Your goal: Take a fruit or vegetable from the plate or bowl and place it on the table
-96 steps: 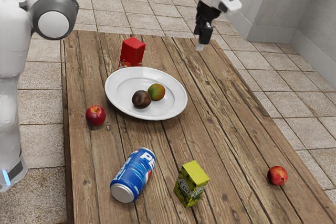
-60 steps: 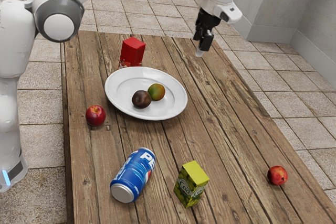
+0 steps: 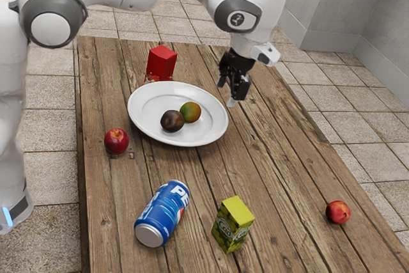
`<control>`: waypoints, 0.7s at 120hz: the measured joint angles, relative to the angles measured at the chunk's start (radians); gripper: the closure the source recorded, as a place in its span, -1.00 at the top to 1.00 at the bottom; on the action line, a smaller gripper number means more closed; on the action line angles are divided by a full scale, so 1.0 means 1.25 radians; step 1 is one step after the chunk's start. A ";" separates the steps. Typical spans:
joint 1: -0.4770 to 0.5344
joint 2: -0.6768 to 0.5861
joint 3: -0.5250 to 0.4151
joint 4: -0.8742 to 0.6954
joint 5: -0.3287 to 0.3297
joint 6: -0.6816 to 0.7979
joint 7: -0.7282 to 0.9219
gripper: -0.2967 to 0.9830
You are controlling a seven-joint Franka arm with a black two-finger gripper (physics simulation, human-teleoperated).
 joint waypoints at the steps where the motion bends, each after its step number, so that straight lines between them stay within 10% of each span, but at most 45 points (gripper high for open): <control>1: -0.006 -0.001 0.008 -0.003 -0.001 0.005 -0.003 0.53; 28: -0.256 -0.014 0.315 -0.106 -0.014 0.110 -0.071 0.54; 84: -0.510 -0.140 0.461 -0.214 0.008 0.150 -0.174 0.54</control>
